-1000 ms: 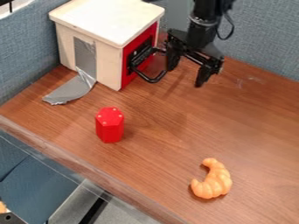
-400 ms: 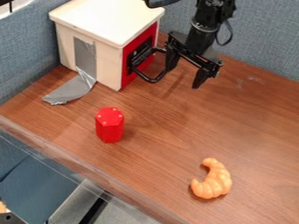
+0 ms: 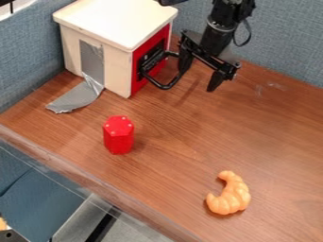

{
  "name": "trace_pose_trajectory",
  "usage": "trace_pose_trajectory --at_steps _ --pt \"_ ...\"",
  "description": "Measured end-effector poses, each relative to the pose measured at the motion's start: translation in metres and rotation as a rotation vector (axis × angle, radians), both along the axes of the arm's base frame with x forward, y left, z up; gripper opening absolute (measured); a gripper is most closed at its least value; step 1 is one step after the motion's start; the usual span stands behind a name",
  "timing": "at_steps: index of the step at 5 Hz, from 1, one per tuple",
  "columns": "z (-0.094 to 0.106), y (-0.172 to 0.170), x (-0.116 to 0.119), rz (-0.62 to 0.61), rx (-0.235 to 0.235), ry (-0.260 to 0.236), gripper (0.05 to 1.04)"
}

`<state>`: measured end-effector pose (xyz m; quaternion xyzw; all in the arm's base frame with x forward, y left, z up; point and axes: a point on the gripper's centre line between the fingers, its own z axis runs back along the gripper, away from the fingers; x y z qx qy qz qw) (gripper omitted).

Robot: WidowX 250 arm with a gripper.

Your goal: Open the drawer

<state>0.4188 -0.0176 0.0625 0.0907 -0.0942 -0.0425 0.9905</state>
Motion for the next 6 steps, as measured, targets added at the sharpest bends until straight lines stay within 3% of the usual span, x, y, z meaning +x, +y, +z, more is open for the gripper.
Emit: trace_pose_trajectory --at_steps 1,3,4,6 --pt "-0.009 0.009 -0.001 0.023 0.035 0.024 0.998" --pt "-0.019 0.021 -0.005 0.050 0.048 0.070 0.998" --pt "-0.020 0.025 -0.005 0.063 0.041 0.071 0.945" --pt "-0.026 0.028 -0.006 0.092 0.021 0.086 0.359"
